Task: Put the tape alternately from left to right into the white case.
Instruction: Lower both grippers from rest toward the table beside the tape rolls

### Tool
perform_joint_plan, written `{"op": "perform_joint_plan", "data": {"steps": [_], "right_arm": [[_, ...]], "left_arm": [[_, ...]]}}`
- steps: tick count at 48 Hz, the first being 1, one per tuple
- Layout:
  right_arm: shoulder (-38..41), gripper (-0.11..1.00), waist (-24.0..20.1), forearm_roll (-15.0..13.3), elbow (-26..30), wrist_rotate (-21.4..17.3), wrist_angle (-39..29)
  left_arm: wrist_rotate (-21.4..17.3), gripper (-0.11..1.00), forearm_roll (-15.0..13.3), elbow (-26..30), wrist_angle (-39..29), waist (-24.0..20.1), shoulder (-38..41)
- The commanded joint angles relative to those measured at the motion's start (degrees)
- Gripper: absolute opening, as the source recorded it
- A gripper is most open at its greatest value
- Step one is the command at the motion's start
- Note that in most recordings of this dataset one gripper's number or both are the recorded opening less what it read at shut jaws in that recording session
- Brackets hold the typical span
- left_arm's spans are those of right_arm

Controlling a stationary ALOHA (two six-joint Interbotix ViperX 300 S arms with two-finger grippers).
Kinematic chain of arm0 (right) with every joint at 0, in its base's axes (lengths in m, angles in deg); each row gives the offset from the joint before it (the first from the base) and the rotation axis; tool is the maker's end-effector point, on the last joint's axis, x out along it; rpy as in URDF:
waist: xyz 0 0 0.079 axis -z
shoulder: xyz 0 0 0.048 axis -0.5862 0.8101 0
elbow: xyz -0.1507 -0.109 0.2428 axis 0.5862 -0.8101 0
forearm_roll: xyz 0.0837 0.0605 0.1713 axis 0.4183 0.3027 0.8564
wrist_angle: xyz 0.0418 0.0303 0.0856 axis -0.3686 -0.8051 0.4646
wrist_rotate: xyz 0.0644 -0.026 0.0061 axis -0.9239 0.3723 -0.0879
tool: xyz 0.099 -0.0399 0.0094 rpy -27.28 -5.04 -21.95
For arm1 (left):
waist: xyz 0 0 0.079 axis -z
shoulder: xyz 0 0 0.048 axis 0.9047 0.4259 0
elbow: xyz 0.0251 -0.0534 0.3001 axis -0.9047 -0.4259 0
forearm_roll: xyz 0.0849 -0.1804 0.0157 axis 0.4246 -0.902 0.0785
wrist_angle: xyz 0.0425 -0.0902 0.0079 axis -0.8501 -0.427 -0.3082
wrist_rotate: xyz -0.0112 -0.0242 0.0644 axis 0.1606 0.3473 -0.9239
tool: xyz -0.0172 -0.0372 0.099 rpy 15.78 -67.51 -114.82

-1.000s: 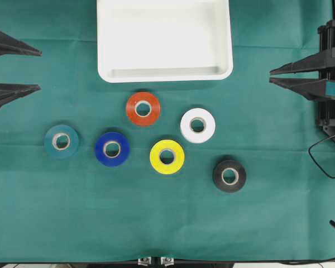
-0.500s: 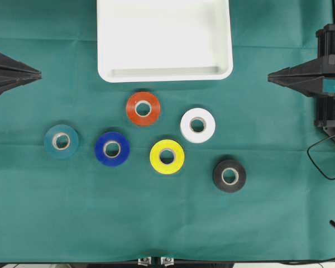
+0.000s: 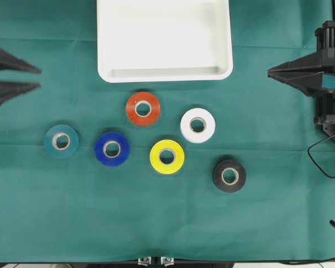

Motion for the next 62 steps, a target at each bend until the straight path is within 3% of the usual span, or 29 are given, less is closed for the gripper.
{"op": "perform_joint_plan", "data": {"steps": [1,8,10,12,25,62], "right_arm": [[0.97,0.31,0.09,0.18,0.62,-1.58,0.35],[1.67,0.73,0.09,0.0,0.7,-2.9,0.35],[1.85,0.76,0.09,0.0,0.7,-2.99,0.35],[2.11,0.74,0.09,0.0,0.79,-2.99,0.35],[4.57,0.74,0.09,0.0,2.37,-3.69,0.35],[23.38,0.74,0.09,0.0,12.39,-4.31,-8.79]], "left_arm": [[-0.18,0.11,-0.09,-0.97,-0.35,0.26,0.09],[-0.35,0.48,-0.09,-0.97,-0.79,0.26,0.0],[-0.35,0.6,-0.09,-0.7,-0.79,0.26,0.09],[-0.35,0.66,-0.09,-0.44,-0.79,0.18,0.18],[-0.18,0.65,-0.26,0.88,-1.93,-0.53,3.25],[1.85,0.65,-0.26,8.26,-10.63,-3.16,18.63]]}}
